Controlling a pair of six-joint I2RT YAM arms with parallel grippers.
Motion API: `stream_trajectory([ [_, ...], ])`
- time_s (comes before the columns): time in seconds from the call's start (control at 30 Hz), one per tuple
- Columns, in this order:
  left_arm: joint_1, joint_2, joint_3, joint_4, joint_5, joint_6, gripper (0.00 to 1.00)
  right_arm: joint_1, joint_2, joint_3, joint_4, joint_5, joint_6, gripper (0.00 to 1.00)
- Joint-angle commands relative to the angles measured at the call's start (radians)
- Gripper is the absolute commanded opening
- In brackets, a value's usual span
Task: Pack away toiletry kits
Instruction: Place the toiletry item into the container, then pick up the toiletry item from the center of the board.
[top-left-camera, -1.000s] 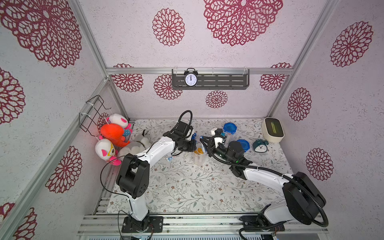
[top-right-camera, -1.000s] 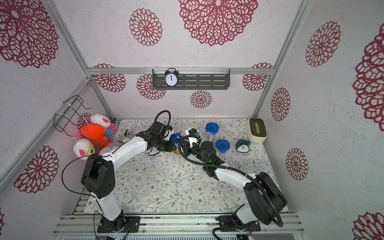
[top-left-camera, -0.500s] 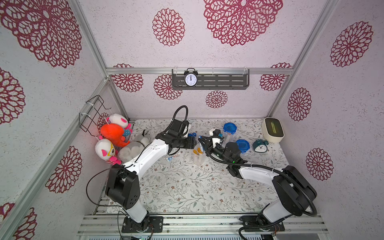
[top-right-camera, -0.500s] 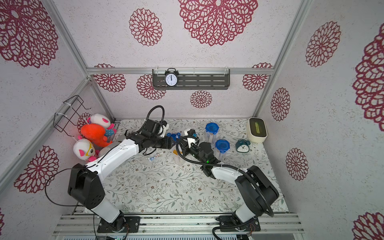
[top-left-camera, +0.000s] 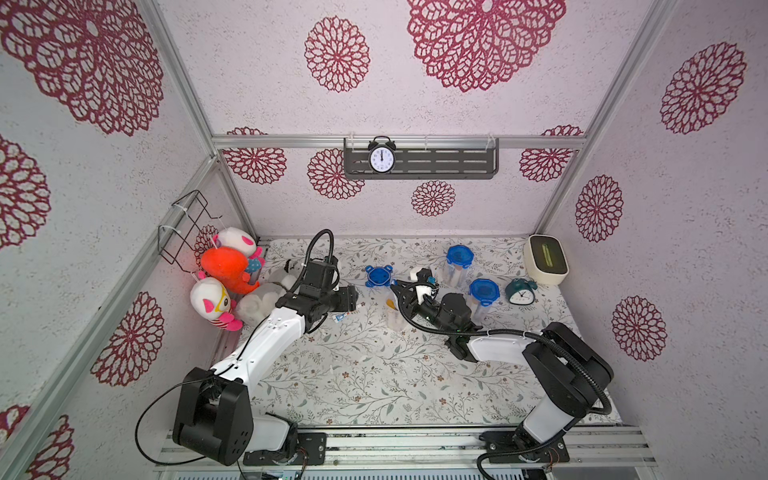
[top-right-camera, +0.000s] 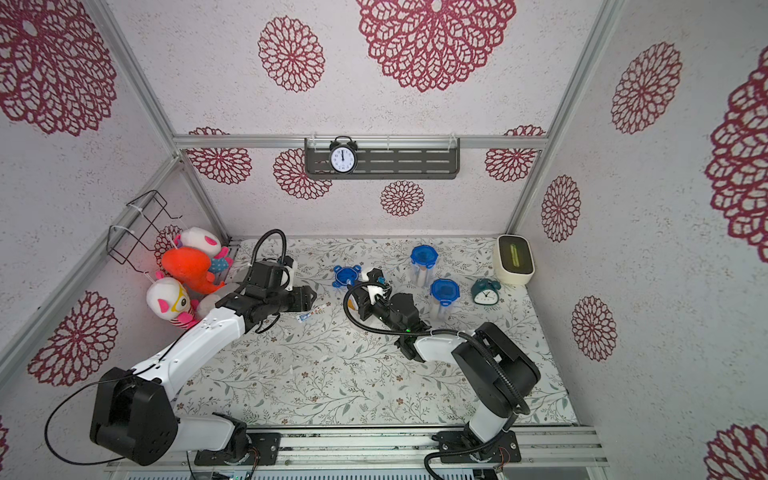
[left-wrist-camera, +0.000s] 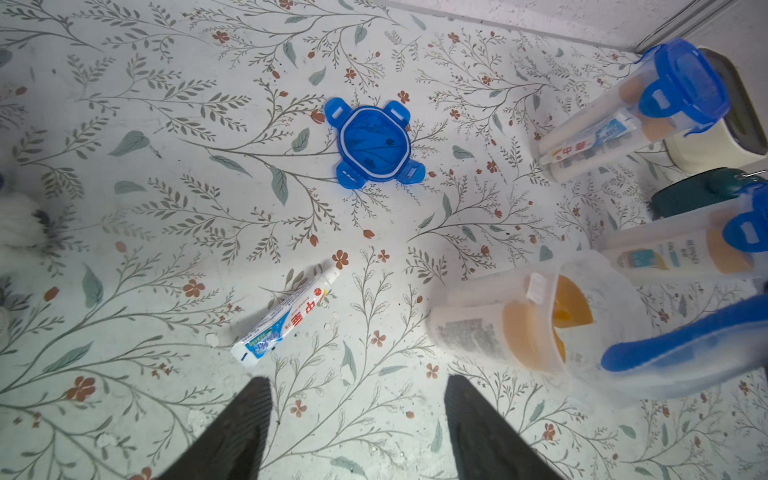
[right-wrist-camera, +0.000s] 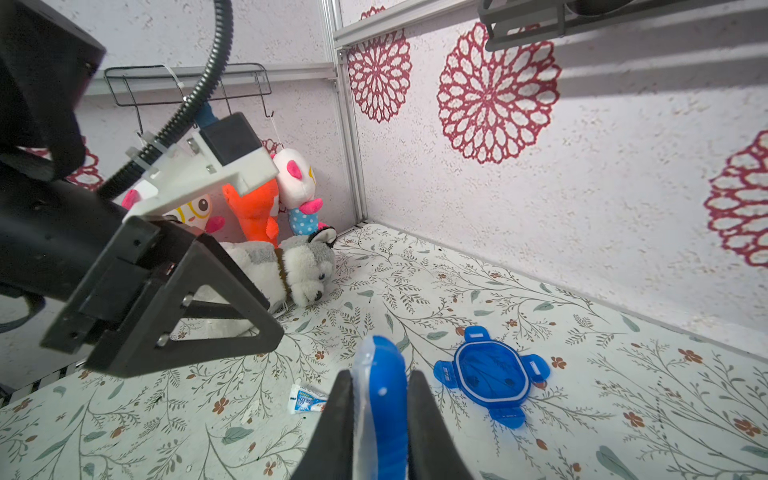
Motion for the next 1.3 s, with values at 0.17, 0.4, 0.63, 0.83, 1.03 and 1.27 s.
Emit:
stream_trajectory([
  [0.17, 0.009, -0.008, -0.066, 0.069, -0.06, 0.052, 0.74, 0.005, -0.007, -0.074, 0.169, 0.012, -0.009, 0.39],
  [0.4, 0.011, 0.015, -0.057, -0.041, -0.049, 0.004, 0.78, 0.002, -0.216, -0.047, -0.152, 0.032, 0.022, 0.51],
  [0.63, 0.011, 0.067, -0.088, -0.008, -0.044, 0.098, 0.6, -0.095, -0.432, 0.083, -0.733, -0.008, 0.082, 0.51],
  [0.83, 0.011, 0.2, 0.011, -0.092, -0.1, 0.138, 0.59, -0.234, -0.428, 0.194, -1.049, -0.166, 0.109, 0.49],
  [1.03, 0.011, 0.295, 0.084, -0.122, -0.151, 0.169, 0.66, -0.28, -0.386, 0.214, -1.097, -0.264, 0.122, 0.49],
  [1.27, 0.012, 0.394, 0.14, -0.144, -0.173, 0.219, 0.61, -0.294, -0.387, 0.22, -1.091, -0.283, 0.132, 0.48],
])
